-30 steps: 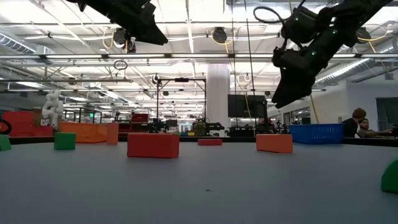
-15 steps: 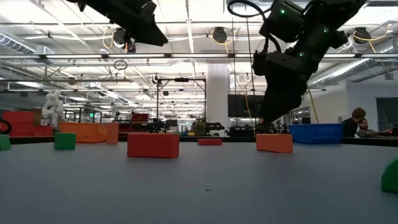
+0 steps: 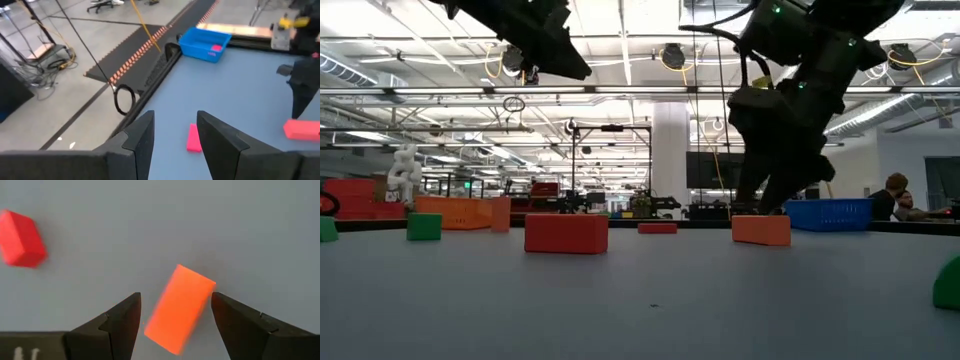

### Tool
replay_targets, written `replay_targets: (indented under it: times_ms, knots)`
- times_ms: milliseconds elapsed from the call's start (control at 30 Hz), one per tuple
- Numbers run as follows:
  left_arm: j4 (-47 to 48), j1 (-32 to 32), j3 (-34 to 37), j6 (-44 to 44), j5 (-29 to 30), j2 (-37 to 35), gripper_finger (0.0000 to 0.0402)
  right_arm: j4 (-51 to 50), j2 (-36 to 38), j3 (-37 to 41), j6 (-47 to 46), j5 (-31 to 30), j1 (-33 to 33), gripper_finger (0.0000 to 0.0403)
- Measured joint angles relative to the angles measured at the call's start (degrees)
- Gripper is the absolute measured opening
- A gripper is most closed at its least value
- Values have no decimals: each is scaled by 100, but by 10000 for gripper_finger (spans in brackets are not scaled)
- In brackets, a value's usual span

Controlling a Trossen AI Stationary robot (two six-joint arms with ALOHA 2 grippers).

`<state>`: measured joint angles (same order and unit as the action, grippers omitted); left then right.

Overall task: Sort & place blocks by color
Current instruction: Put the orange block into the orange bin

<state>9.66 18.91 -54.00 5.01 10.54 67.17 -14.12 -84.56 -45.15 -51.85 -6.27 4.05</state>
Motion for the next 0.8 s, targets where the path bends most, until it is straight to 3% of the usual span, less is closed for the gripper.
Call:
replay_targets:
  times_ms: [400, 800]
  knots:
    - [487, -43, -2, 90, -23, 3, 150, 135, -221, -13, -721, -474, 393, 235]
    - [699, -272, -2, 27, -21, 3, 150, 353, -479, -12, -731, -1059, 549, 235]
